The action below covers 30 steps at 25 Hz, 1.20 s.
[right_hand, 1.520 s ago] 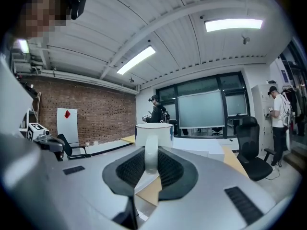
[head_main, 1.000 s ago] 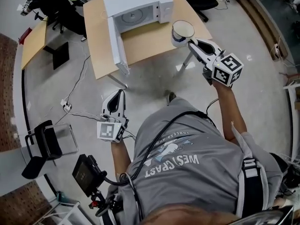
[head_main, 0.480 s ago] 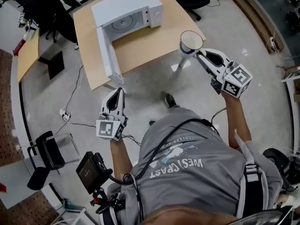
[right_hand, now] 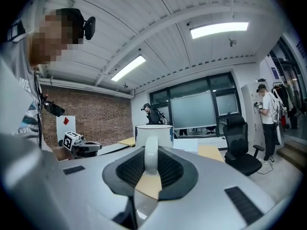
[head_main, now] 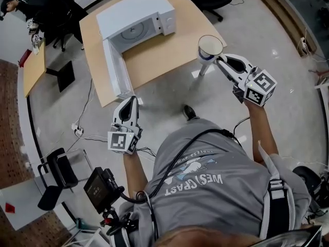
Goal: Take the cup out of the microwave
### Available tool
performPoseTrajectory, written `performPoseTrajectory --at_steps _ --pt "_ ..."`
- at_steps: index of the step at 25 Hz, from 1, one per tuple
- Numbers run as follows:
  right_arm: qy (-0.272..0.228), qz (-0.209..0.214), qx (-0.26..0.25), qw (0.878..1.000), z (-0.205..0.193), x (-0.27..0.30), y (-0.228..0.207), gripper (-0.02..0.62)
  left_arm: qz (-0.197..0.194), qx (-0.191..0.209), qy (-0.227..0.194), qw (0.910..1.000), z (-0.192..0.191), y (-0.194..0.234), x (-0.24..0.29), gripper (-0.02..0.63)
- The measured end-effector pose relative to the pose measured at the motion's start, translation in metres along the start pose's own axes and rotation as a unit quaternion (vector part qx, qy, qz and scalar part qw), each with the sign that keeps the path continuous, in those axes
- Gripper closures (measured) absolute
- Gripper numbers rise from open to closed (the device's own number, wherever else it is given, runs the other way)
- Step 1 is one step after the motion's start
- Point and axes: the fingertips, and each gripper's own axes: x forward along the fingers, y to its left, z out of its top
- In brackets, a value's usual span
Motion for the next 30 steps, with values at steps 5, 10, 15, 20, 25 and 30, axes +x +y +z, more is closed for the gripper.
performPoseTrajectory --at_steps 5,10,15,20,25,30 --pt "0.005 0.008 0.002 1.000 -0.001 0.016 -0.026 0.527 0.013 -0.005 0.006 0.9999 -0.002 0.009 0.018 0.563" --pt "0.005 0.013 0.010 1.000 0.001 0.034 -0.050 0.528 0.022 -0.004 0.014 0.9997 -0.002 0.018 0.036 0.563" --pt "0.003 0.011 0.018 1.000 0.003 0.050 -0.071 0.528 0.023 -0.004 0.008 0.9997 0.005 0.020 0.048 0.563" --pt "0.001 0.010 0.027 1.000 0.004 0.059 -0.092 0.528 0.033 -0.006 0.013 0.9994 0.004 0.027 0.056 0.563" --pt "0.008 0.005 0.031 0.999 0.002 0.079 -0.130 0.528 0.044 -0.011 0.021 0.9987 0.004 0.036 0.079 0.563" --pt "0.012 0.002 0.039 0.999 -0.006 0.099 -0.166 0.528 0.055 -0.014 0.028 0.9980 0.000 0.039 0.099 0.563"
